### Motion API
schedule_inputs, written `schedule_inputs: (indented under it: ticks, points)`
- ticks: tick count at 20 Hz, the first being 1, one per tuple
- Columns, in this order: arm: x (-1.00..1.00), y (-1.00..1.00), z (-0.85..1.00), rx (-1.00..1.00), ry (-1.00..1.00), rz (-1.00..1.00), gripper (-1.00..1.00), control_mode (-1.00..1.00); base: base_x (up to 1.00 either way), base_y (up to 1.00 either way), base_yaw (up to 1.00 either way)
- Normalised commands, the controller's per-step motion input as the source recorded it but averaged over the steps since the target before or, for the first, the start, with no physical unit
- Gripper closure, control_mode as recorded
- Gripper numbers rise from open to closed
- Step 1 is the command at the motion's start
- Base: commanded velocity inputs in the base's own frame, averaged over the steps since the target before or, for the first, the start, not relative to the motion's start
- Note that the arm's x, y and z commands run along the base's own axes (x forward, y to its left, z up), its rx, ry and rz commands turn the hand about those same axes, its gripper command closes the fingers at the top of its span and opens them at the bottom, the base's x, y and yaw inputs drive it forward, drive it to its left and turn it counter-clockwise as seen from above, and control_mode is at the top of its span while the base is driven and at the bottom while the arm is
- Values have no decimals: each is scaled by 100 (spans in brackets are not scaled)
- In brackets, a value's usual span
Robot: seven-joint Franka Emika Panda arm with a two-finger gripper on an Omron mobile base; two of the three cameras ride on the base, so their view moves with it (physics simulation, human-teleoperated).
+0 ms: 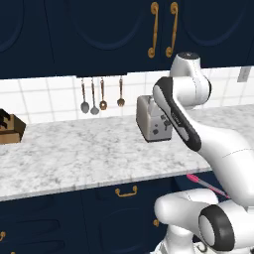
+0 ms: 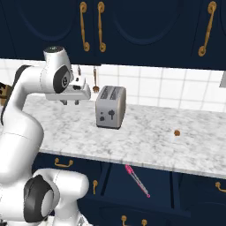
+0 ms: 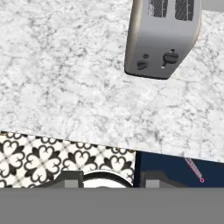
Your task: Pick the tongs from the drawer and place it on the counter.
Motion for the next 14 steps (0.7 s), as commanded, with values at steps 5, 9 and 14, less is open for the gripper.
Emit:
schedule_inputs:
  ticks: [5,9,14]
  points:
    - [-62,0,-13,0,5,-1,-100,-100,0,0,0]
    - [-100,-17,-46,2,2,-7,-100,-100,0,0,0]
    - [-95,-14,-56,5,0,-16,-100,-100,0,0,0]
